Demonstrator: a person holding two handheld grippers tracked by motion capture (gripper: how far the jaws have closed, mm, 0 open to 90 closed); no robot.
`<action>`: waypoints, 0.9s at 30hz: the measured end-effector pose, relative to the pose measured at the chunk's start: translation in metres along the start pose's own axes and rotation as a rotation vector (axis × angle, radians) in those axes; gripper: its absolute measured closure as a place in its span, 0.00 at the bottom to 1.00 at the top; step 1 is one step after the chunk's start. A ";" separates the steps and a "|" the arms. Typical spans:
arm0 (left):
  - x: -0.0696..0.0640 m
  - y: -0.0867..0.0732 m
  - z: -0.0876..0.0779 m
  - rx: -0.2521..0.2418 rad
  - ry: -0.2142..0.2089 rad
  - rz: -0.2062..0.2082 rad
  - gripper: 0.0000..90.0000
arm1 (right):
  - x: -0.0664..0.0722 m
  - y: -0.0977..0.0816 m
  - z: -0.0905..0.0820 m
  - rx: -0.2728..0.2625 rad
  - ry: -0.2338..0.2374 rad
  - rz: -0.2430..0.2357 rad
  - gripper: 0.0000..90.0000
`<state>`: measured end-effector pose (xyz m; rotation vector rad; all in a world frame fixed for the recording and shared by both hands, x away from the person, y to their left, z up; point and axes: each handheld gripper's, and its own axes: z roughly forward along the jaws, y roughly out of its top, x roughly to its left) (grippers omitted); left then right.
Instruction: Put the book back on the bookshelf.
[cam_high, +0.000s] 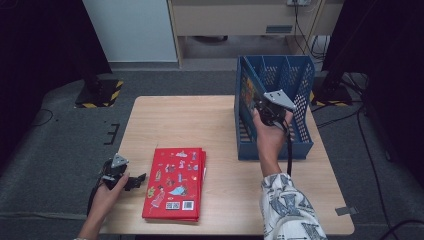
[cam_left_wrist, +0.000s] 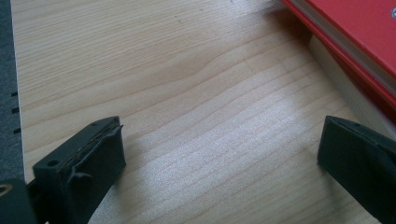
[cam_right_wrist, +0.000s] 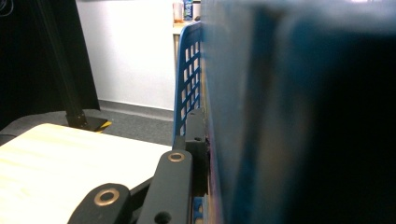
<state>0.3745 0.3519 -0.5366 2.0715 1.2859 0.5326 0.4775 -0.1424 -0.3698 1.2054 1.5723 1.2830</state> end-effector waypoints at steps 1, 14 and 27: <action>0.000 0.000 0.000 0.000 0.000 0.000 0.00 | 0.000 0.000 0.000 0.000 0.000 0.000 0.89; 0.000 0.000 0.000 0.000 0.001 -0.001 0.00 | 0.006 0.000 -0.002 0.006 0.017 -0.026 0.87; 0.000 0.000 0.000 0.000 0.001 -0.001 0.00 | 0.004 0.006 -0.009 0.015 0.081 -0.063 0.80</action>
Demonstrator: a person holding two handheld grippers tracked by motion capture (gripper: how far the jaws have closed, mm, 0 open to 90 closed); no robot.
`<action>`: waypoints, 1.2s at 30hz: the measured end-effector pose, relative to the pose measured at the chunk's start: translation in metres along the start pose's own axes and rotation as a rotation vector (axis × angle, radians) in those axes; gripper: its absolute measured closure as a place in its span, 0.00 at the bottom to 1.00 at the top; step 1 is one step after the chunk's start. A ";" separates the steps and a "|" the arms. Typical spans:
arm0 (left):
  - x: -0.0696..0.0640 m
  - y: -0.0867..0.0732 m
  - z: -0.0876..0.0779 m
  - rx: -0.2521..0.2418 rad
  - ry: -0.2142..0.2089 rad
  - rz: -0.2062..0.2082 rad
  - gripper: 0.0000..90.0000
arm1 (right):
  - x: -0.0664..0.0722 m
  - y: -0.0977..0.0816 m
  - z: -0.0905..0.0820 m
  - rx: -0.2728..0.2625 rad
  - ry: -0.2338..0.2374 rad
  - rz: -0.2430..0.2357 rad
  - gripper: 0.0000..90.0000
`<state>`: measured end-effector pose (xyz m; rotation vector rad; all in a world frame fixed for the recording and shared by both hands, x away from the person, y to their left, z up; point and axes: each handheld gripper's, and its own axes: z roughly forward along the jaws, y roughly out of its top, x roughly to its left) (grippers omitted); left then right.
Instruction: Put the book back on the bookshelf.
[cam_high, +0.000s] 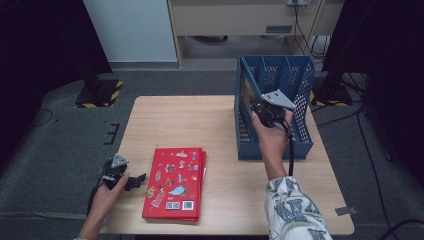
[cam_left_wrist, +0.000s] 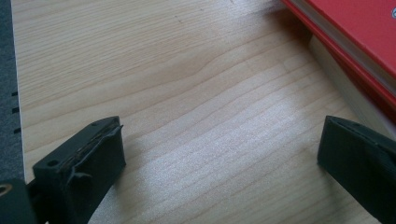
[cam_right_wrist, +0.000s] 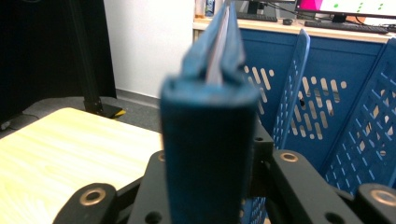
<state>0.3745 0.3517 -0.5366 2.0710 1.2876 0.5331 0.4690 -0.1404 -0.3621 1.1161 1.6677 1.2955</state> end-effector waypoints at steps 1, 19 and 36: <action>0.000 0.000 0.000 0.000 0.000 0.000 0.00 | 0.000 0.002 -0.001 -0.008 0.005 0.003 0.78; 0.000 0.000 0.000 0.000 -0.001 0.000 0.00 | 0.004 0.003 -0.005 -0.021 -0.027 -0.032 0.50; 0.000 0.000 0.000 0.000 -0.001 0.000 0.00 | 0.004 0.000 -0.009 0.018 0.029 -0.083 0.72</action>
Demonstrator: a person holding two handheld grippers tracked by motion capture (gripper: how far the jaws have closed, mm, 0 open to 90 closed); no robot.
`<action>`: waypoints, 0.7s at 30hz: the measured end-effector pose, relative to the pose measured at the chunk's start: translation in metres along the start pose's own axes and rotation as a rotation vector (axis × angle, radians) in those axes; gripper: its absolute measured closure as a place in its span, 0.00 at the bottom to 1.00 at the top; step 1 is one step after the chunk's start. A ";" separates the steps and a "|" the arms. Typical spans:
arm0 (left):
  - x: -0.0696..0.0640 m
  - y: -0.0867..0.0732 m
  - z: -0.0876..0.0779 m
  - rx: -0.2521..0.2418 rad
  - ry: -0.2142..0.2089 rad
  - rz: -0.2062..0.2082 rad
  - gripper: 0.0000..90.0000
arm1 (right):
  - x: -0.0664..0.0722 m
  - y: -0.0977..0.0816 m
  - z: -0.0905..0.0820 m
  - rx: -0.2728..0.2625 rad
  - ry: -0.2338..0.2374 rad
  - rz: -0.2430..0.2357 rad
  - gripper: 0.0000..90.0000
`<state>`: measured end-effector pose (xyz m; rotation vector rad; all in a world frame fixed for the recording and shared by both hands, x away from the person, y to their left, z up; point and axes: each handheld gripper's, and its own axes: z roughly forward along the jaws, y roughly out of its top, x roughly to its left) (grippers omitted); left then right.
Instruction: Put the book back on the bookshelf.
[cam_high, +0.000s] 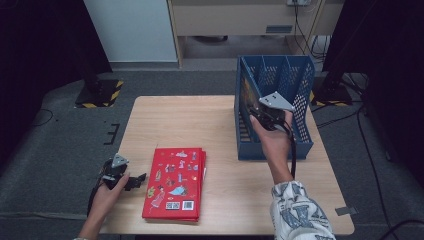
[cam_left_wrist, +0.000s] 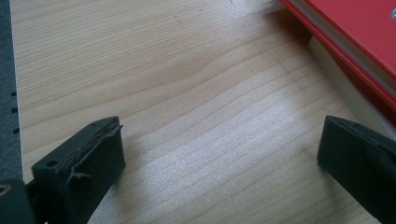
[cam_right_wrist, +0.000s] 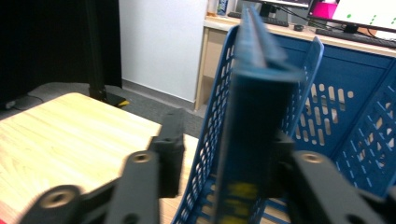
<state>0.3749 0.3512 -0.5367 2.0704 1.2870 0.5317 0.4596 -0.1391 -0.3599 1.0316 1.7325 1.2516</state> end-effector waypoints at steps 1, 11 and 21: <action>0.000 0.000 0.000 0.000 0.000 0.000 0.00 | 0.000 0.000 0.001 0.002 -0.004 0.005 0.73; 0.000 0.000 0.000 0.001 0.000 0.002 0.00 | 0.001 0.002 0.006 0.020 -0.102 0.045 0.90; 0.000 0.000 0.000 -0.001 0.000 0.002 0.00 | 0.005 0.001 0.012 -0.021 -0.163 0.056 0.92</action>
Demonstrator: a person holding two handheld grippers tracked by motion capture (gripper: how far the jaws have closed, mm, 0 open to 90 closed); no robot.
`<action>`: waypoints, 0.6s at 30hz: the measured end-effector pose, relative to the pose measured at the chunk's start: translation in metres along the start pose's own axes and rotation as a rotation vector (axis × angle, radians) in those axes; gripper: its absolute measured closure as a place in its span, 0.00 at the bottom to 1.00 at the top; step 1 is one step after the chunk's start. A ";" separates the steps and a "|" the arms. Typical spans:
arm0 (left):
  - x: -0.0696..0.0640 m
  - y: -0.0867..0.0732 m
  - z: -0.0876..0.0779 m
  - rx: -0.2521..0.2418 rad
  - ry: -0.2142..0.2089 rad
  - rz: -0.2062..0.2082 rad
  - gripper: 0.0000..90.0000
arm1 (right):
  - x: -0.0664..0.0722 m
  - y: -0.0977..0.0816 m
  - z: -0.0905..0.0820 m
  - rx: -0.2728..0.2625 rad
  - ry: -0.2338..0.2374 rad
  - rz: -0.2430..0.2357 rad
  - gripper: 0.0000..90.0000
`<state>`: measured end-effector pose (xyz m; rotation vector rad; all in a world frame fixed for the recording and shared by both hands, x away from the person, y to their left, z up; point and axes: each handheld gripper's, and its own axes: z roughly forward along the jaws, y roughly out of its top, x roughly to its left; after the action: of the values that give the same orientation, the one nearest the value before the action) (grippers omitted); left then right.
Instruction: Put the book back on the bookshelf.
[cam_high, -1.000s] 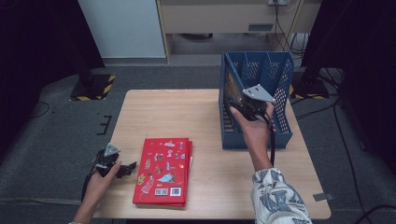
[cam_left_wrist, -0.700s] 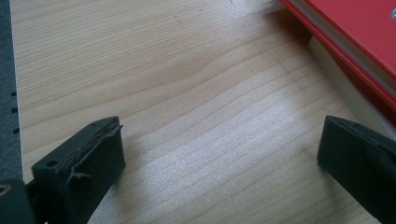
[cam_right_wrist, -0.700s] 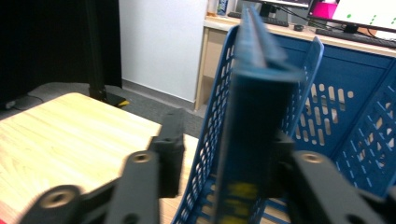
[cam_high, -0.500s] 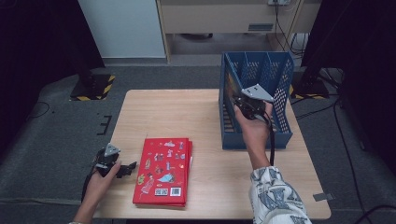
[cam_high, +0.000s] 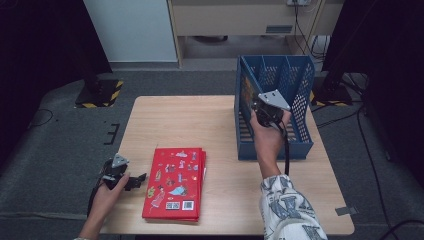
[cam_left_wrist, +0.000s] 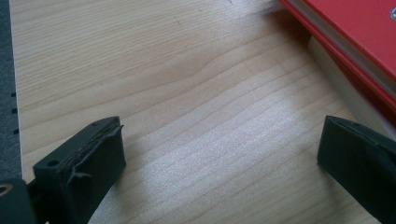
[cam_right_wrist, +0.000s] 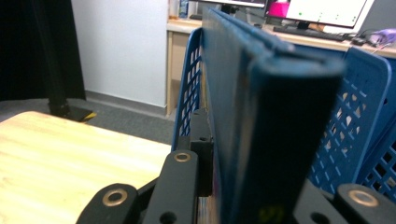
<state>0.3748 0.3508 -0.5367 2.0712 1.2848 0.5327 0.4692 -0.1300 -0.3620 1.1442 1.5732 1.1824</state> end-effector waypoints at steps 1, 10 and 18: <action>0.000 0.000 0.000 0.000 0.000 0.000 0.00 | 0.000 0.000 0.002 -0.003 -0.005 0.003 0.93; 0.000 0.000 0.000 -0.001 -0.003 0.008 0.00 | 0.002 0.004 0.016 -0.038 -0.034 0.037 0.93; -0.001 0.000 0.000 0.000 -0.005 0.006 0.00 | 0.012 0.003 0.018 -0.047 -0.044 0.025 0.91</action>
<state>0.3745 0.3499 -0.5367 2.0755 1.2755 0.5296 0.4838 -0.1144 -0.3639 1.1542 1.4945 1.1963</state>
